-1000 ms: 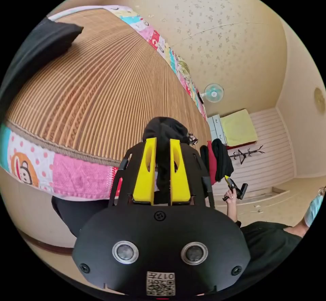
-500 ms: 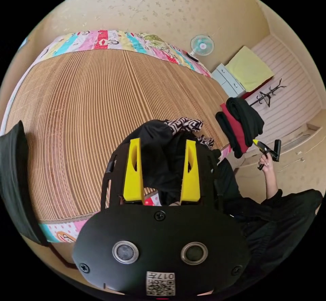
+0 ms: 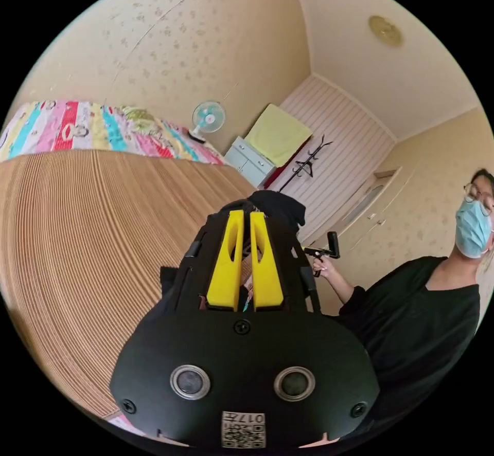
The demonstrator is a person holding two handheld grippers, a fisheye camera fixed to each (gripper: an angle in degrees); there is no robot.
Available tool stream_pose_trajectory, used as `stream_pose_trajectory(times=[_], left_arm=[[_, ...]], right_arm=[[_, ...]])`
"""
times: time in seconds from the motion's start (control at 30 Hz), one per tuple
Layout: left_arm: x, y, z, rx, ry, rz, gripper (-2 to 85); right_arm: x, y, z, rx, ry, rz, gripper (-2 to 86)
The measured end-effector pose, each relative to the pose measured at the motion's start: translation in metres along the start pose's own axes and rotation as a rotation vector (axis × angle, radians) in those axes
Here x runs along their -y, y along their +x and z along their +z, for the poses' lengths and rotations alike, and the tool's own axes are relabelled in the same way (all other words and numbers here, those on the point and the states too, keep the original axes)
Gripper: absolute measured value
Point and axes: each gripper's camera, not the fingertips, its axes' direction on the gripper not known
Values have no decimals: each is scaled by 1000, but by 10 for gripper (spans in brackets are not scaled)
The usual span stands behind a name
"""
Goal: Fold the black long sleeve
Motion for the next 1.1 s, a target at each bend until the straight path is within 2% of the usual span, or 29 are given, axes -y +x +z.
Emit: stream_pose_trajectory(times=[0.13, 0.3, 0.4, 0.5, 0.53, 0.67, 0.77, 0.87, 0.93, 1.0, 1.1], left_arm=[[28, 87, -48, -69, 121, 189, -1], [42, 172, -85, -208, 144, 425, -3], [42, 201, -100, -358, 170, 512, -3], [34, 207, -120, -632, 257, 605, -4], [28, 202, -130, -779, 318, 646, -4], [4, 157, -151, -1199, 565, 580, -4], [-10, 140, -144, -1309, 606, 518, -5], [-20, 140, -127, -1346, 581, 460, -5], [-23, 144, -113, -1399, 559, 432, -5], [-24, 149, -100, -1453, 542, 405, -6], [-24, 158, -76, -1500, 501, 343, -6]], right_arm=[[14, -24, -1, 112, 11, -155, 38], [36, -70, -5, 216, 45, -337, 81], [45, -88, -15, 301, 76, -404, 84], [47, -97, -34, 381, 126, -450, 86], [47, -97, -39, 393, 137, -456, 86], [38, -92, -62, 447, 183, -441, 86], [25, -87, -61, 492, 154, -445, 91], [21, -75, -45, 557, 106, -341, 119], [21, -64, -27, 690, 92, -211, 138], [20, -59, 9, 953, 38, -91, 160], [21, -85, 53, 1105, -100, -66, 184]])
